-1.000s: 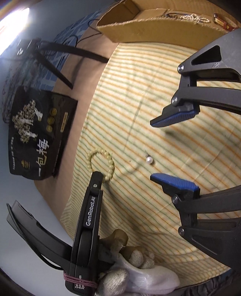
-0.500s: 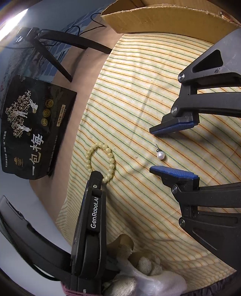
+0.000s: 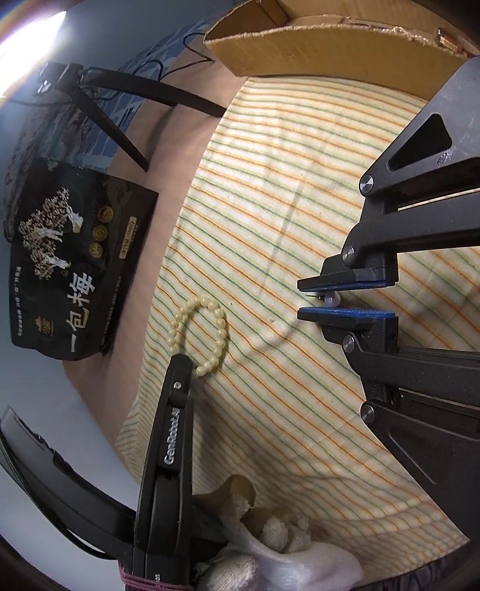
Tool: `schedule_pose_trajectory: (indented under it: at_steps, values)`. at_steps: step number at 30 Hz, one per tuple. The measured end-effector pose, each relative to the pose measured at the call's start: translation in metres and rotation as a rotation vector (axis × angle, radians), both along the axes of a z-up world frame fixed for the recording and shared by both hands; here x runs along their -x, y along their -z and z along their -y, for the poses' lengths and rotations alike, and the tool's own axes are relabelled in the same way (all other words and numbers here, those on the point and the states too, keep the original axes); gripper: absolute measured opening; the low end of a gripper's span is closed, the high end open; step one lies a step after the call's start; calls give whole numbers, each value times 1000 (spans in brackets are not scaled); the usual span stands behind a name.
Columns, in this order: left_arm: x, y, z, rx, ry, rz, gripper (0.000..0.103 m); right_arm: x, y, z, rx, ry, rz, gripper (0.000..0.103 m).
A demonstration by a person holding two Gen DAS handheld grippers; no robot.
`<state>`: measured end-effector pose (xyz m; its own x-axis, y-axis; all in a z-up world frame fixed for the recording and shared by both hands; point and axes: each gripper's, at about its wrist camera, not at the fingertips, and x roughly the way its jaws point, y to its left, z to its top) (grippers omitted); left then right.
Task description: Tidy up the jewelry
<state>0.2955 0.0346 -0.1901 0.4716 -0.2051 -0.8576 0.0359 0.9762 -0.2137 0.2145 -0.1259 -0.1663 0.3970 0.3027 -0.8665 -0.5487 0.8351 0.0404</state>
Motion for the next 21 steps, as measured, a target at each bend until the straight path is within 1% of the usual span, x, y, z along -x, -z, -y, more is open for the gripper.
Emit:
schedule_pose_trajectory:
  at_steps: [11, 16, 21]
  values:
    - [17, -45, 9, 72, 23, 86, 5, 7, -31, 21, -27, 26, 49, 7]
    - [20, -63, 19, 101, 37, 121, 5, 9, -45, 38, -44, 56, 67, 7]
    - [23, -77, 39, 116, 64, 151, 5, 9, -60, 61, -56, 96, 90, 7]
